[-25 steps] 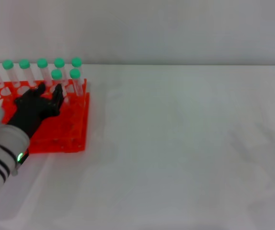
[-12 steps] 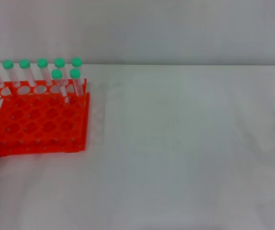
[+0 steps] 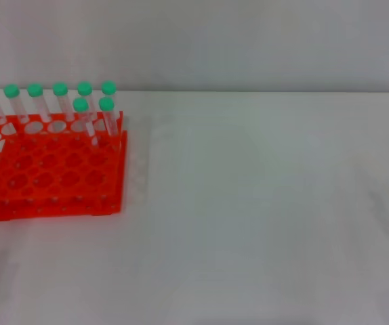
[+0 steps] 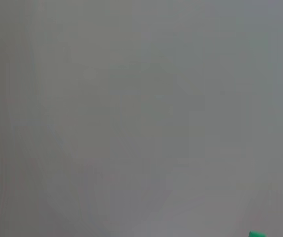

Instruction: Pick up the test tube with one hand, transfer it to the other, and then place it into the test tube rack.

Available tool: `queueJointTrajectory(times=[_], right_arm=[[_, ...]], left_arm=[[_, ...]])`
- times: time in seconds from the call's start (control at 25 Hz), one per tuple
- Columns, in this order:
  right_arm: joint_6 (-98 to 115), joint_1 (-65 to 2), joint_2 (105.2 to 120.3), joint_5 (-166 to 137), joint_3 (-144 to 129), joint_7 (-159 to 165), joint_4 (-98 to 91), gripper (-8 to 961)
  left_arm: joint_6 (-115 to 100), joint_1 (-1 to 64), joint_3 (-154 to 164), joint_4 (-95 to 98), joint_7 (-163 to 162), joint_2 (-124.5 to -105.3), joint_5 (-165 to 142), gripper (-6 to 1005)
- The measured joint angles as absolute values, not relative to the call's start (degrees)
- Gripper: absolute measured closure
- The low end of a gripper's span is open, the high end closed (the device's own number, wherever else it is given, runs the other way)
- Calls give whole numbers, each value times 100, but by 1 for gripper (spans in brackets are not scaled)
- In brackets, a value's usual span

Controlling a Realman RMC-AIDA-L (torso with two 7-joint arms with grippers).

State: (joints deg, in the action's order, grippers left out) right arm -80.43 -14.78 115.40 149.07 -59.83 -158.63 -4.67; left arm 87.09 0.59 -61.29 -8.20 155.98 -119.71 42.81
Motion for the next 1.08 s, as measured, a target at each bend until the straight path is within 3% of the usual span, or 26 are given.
queueJointTrajectory(times=[1.08], right_arm=[[-8045,-1493,11540,14845,-6000,-15803,-7,121]], left_arm=[[8641,268,-5917,-835,15561,-12007,4127,124]])
